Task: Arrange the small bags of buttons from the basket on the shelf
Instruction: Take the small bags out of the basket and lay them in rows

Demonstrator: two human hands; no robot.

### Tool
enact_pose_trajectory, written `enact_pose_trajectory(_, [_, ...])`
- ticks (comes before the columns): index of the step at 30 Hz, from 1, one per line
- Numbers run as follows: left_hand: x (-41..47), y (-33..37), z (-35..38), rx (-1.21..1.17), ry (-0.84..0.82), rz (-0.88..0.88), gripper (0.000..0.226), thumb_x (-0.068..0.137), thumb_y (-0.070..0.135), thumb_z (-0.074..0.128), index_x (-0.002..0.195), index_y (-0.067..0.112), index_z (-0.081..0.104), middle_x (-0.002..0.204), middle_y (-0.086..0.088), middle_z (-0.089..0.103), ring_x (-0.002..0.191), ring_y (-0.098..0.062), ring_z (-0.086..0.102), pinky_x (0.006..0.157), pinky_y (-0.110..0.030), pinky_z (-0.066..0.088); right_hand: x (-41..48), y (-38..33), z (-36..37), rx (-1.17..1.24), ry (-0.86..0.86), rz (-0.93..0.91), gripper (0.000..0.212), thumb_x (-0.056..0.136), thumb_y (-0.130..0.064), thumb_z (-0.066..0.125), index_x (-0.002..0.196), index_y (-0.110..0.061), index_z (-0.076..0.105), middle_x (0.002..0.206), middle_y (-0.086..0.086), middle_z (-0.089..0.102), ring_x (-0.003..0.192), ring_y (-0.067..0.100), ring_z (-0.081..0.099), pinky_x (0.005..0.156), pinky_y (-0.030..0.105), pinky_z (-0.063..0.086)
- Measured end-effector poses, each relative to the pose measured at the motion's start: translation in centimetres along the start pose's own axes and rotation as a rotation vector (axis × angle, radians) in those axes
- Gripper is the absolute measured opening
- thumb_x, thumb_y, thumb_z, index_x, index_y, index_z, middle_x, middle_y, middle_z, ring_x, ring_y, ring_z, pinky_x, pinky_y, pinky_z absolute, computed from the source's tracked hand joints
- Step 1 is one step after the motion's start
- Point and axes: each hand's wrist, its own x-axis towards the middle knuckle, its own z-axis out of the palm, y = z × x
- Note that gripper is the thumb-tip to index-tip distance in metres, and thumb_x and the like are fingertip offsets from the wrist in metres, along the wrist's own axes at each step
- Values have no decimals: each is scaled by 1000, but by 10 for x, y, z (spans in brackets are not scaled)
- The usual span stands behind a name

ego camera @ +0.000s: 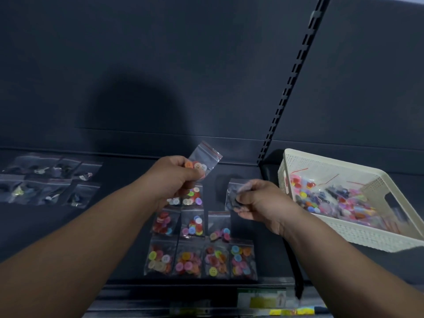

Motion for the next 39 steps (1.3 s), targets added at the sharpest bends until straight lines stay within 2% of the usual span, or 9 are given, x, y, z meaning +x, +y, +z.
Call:
enact_pose_trajectory(3, [0, -2, -15, -49, 50, -5, 7, 82, 9, 69, 87, 10, 64, 73, -4, 61, 59, -11, 54, 55, -25, 48, 6, -7, 14, -49, 30, -34, 25, 86, 2, 59, 72, -17, 53, 69, 6, 60, 61, 16, 57, 57, 25, 48])
enact_pose_trajectory(7, [-3, -5, -40, -95, 106, -4, 6, 84, 7, 66, 84, 12, 62, 74, -4, 62, 59, -11, 54, 56, -25, 48, 16, -18, 39, -105, -6, -81, 26, 85, 2, 60, 70, -18, 54, 62, 2, 58, 53, 12, 51, 48, 22, 39])
enact_pose_trajectory(13, [-16, -12, -80, -130, 221, -18, 7, 84, 10, 66, 84, 15, 62, 78, -4, 63, 59, -11, 56, 55, -23, 48, 24, -33, 82, -114, -97, -102, 25, 87, 3, 58, 72, -17, 54, 62, 1, 56, 50, 10, 48, 42, 18, 41])
enact_pose_trajectory(17, [-34, -18, -109, -164, 340, -17, 5, 85, 13, 65, 85, 15, 61, 73, -2, 62, 57, -10, 54, 52, -21, 45, 30, -38, 114, -120, -197, -120, 25, 87, 6, 52, 71, -15, 53, 59, 4, 52, 45, 11, 44, 49, 24, 39])
enact_pose_trajectory(19, [-48, -22, -122, -215, 398, -17, 5, 87, 15, 63, 91, 15, 60, 72, 0, 59, 55, -9, 51, 51, -20, 43, 33, -39, 129, -153, -242, -155, 24, 86, 5, 51, 71, -13, 53, 57, 5, 51, 43, 13, 42, 49, 27, 35])
enact_pose_trajectory(21, [-63, -27, -134, -285, 461, -28, 5, 88, 16, 62, 86, 19, 58, 68, 2, 55, 52, -8, 47, 50, -18, 41, 34, -41, 144, -179, -315, -188, 22, 86, 5, 51, 72, -12, 52, 58, 8, 49, 45, 16, 40, 48, 27, 31])
enact_pose_trajectory(28, [-93, -49, -188, -303, 656, -90, 11, 90, 26, 60, 80, 21, 59, 71, 2, 55, 59, -11, 49, 53, -23, 41, 26, -40, 205, -262, -388, -218, 22, 84, 1, 59, 71, -16, 52, 62, 6, 51, 53, 16, 45, 48, 24, 37])
enact_pose_trajectory(36, [-104, -62, -272, -324, 652, -30, 13, 91, 20, 59, 78, 21, 54, 67, 3, 55, 57, -12, 47, 55, -23, 39, 3, -38, 313, -296, -456, -241, 21, 84, 1, 62, 77, -16, 51, 69, 5, 55, 57, 14, 52, 39, 17, 39])
enact_pose_trajectory(39, [-108, -70, -314, -305, 605, -27, 12, 91, 20, 60, 81, 17, 55, 70, 0, 55, 55, -12, 47, 56, -25, 39, -5, -36, 363, -293, -453, -216, 21, 85, 0, 61, 77, -16, 49, 68, 3, 53, 57, 13, 50, 42, 18, 40])
